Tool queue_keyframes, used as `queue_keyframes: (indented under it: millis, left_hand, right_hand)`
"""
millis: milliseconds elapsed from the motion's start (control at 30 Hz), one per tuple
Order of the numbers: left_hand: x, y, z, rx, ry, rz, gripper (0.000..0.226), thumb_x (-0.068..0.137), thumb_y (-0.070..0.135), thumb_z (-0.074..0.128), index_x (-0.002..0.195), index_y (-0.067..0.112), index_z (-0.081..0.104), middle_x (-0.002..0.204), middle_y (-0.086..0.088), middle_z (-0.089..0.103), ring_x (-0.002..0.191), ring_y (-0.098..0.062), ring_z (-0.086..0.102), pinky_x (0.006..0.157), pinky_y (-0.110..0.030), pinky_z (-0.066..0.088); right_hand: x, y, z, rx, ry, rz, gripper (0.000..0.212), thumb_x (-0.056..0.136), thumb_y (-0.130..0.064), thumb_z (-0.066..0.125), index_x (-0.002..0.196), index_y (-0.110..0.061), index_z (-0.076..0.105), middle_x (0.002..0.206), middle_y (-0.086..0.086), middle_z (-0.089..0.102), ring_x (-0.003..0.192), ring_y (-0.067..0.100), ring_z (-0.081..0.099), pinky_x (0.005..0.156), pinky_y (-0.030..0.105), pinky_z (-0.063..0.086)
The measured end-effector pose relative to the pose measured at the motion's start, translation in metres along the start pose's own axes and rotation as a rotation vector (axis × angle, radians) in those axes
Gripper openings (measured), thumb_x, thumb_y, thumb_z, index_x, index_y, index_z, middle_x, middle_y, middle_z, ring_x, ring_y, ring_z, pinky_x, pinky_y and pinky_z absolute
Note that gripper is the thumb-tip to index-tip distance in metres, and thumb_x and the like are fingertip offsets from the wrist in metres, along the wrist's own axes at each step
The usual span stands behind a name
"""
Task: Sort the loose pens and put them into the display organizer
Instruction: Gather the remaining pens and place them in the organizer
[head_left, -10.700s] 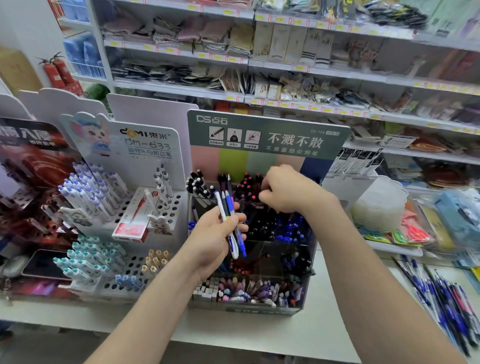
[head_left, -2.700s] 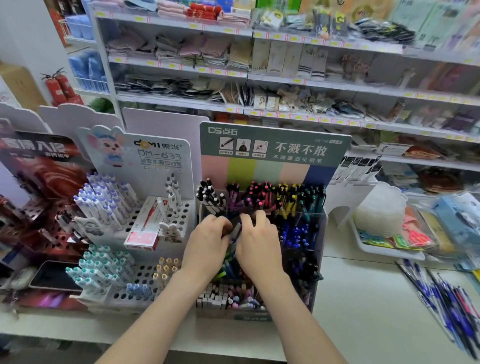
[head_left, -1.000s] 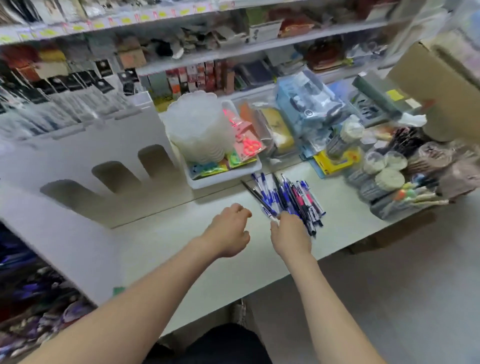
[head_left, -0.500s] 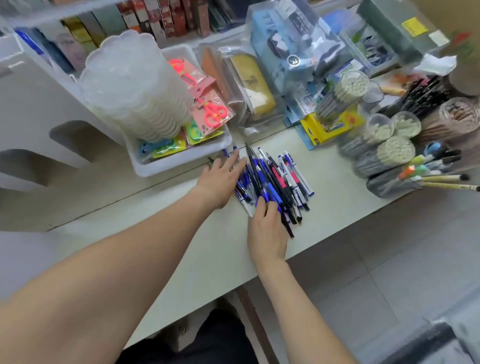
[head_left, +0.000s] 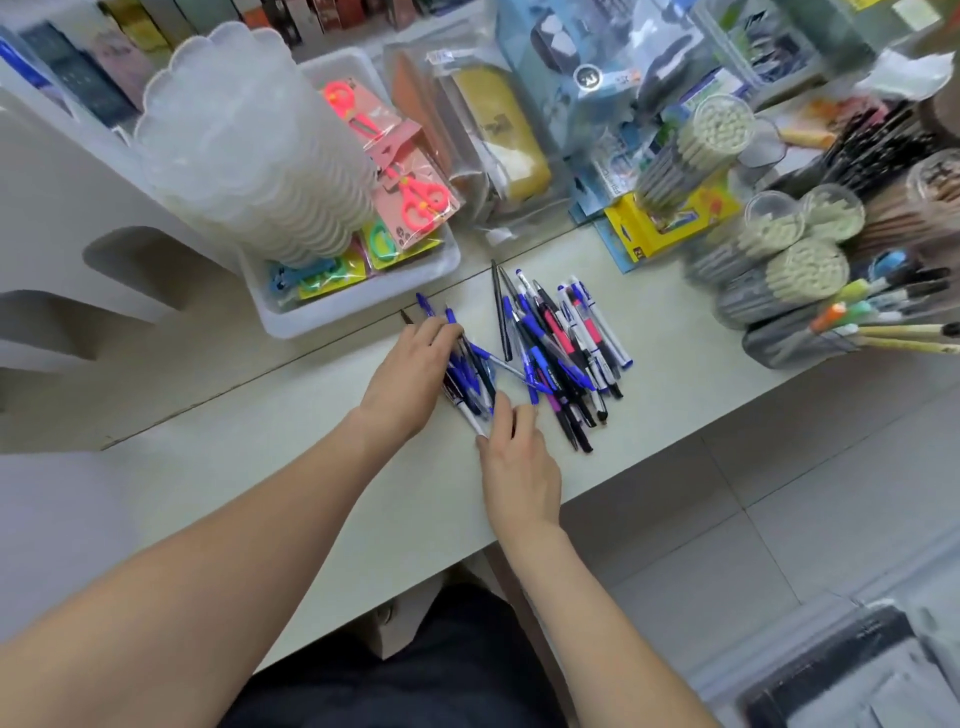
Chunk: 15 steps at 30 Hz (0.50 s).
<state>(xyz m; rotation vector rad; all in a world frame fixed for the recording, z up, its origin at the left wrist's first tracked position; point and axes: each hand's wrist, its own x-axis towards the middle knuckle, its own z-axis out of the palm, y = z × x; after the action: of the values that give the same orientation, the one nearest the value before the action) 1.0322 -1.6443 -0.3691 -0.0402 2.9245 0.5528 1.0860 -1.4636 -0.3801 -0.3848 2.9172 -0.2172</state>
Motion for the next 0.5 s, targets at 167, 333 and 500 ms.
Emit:
queue_keyframes:
  millis: [167, 333, 500]
  left_hand:
    - [-0.039, -0.011, 0.012, -0.059, 0.067, -0.097, 0.056, 0.083, -0.015, 0.057, 0.130, 0.015, 0.064, 0.125, -0.004, 0.065, 0.103, -0.031, 0.053, 0.093, -0.041, 0.047]
    - [-0.062, -0.019, 0.016, -0.153, 0.118, -0.207, 0.056, 0.080, -0.016, 0.059, 0.125, 0.017, 0.069, 0.118, 0.002, 0.071, 0.121, -0.031, 0.050, 0.105, -0.037, 0.041]
    - [-0.067, -0.028, 0.007, -0.296, 0.198, -0.266, 0.068, 0.077, -0.014, 0.073, 0.141, 0.007, 0.058, 0.136, -0.013, 0.053, 0.125, -0.031, 0.054, 0.112, -0.033, 0.043]
  right_hand:
    - [-0.013, 0.007, 0.006, -0.023, 0.029, -0.041, 0.070, 0.089, -0.031, 0.083, 0.150, -0.012, 0.053, 0.105, 0.013, 0.053, 0.073, 0.026, 0.055, 0.049, 0.035, 0.044]
    - [-0.011, 0.014, 0.008, 0.063, 0.005, -0.114, 0.066, 0.097, -0.026, 0.075, 0.154, -0.011, 0.047, 0.113, 0.014, 0.051, 0.086, 0.028, 0.052, 0.063, 0.037, 0.054]
    - [0.001, 0.010, -0.006, 0.114, -0.029, -0.308, 0.075, 0.088, -0.016, 0.085, 0.151, -0.006, 0.045, 0.128, 0.014, 0.052, 0.097, 0.028, 0.058, 0.074, 0.038, 0.058]
